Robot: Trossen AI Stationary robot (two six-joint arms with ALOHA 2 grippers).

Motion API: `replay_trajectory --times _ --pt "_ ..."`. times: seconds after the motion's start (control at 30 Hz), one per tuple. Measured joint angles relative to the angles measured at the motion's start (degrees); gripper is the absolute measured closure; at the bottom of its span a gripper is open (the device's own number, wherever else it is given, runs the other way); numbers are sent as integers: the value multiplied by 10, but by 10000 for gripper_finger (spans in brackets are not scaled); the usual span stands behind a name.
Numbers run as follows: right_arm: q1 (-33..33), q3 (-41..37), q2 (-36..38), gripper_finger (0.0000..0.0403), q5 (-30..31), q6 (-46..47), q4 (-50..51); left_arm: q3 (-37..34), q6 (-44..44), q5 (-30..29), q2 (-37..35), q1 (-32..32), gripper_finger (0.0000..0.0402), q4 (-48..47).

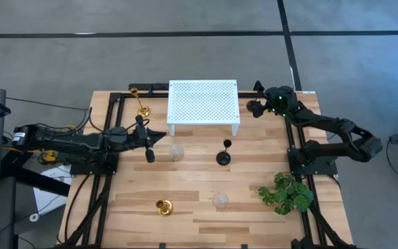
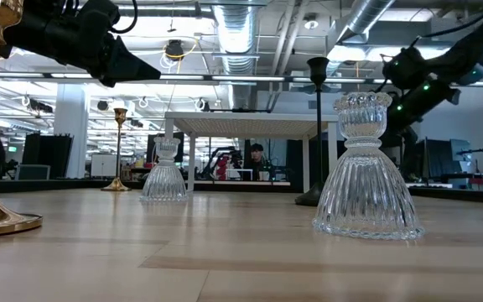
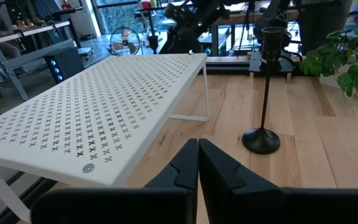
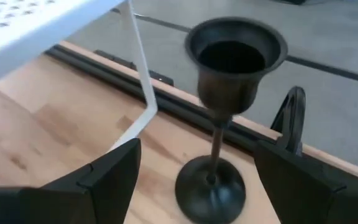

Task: Pick & Place candle stick holders
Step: Put the top black candle holder on the shelf

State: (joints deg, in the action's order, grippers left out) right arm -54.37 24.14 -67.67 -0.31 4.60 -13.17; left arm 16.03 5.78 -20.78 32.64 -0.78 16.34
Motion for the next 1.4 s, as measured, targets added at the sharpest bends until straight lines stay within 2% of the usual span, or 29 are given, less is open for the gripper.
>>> replay_trajectory --times 0.2,0.37,0.47,0.8,1.03,1.27,1.4 --pt "0 29 -41 106 22 0 -25 0 0 0 0 0 390 0" --pt "0 46 -63 143 23 3 -25 0 0 0 0 0 390 0" --pt "0 48 -70 186 23 13 -23 0 0 0 0 0 390 0" --pt "9 48 -70 386 21 6 -3 0 0 0 0 0 390 0" --pt "33 47 -22 396 43 -11 49 0 0 0 0 0 390 0" --pt "41 48 82 398 53 -12 131 0 0 0 0 0 390 0" --pt "41 78 140 399 51 -7 210 0 0 0 0 0 390 0"
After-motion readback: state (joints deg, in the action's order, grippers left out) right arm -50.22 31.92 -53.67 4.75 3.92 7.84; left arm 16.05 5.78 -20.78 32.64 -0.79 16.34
